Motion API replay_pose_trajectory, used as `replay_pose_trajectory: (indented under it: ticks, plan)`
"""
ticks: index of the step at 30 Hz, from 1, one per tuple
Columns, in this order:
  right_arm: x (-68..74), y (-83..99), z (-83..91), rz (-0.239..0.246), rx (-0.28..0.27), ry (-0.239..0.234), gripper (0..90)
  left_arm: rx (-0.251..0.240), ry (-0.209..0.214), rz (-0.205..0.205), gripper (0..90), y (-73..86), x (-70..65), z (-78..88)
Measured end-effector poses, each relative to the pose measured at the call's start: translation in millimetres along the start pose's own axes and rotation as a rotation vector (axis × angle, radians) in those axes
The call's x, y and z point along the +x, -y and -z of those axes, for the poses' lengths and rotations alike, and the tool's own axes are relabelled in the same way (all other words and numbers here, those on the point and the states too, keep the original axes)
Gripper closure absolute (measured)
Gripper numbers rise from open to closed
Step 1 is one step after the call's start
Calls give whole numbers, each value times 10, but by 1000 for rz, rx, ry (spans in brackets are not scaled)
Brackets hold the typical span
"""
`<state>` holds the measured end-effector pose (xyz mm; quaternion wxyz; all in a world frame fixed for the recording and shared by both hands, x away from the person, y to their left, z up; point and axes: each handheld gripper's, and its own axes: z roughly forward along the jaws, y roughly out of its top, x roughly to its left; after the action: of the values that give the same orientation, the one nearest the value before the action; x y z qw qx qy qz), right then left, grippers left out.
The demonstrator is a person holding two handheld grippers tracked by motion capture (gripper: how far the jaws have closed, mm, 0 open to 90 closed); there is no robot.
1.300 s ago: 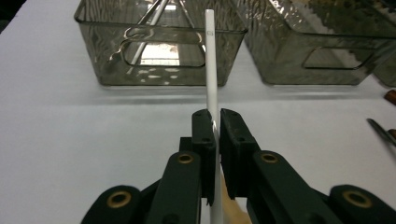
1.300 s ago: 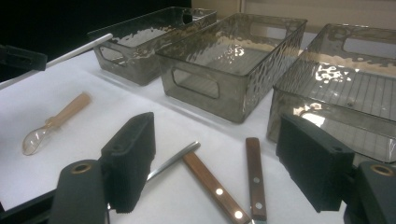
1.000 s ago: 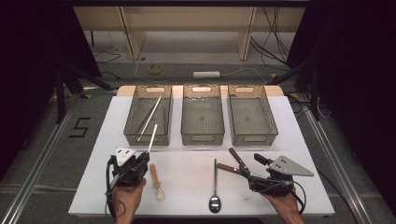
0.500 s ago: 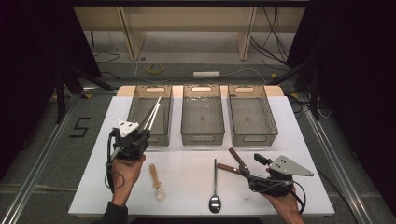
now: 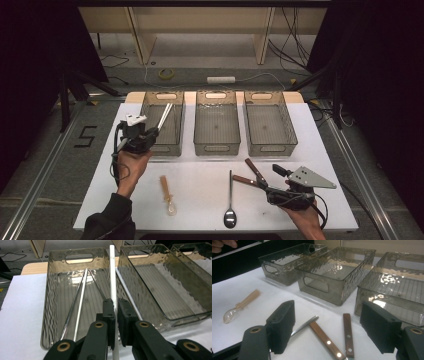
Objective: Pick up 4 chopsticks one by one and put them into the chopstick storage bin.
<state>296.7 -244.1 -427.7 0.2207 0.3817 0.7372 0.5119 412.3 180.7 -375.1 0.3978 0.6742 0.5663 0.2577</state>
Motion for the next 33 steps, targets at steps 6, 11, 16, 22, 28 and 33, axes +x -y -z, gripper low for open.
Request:
replay_pose_trajectory:
  ticks: [6, 11, 16, 22, 28, 33]
  plan:
    - [0, -1, 2, 1, -1, -2, 293, 7, -24, -16, 845, -155, 85, -172]
    - [-13, 1, 6, -1, -4, 0, 294, 10, -30, -10, 845, -268, 202, -324]
    - [-18, 5, 3, -2, -1, -1, 294, 26, -40, 6, 844, -292, 337, -482]
    - [-14, 6, -2, -2, 0, -2, 294, 35, -57, -1, 845, -342, 432, -641]
    - [-13, 8, -5, -2, 0, -3, 294, 48, -56, -14, 844, -381, 443, -791]
    - [-22, 9, 3, -4, 0, -1, 294, 50, -57, -42, 844, -375, 454, -867]
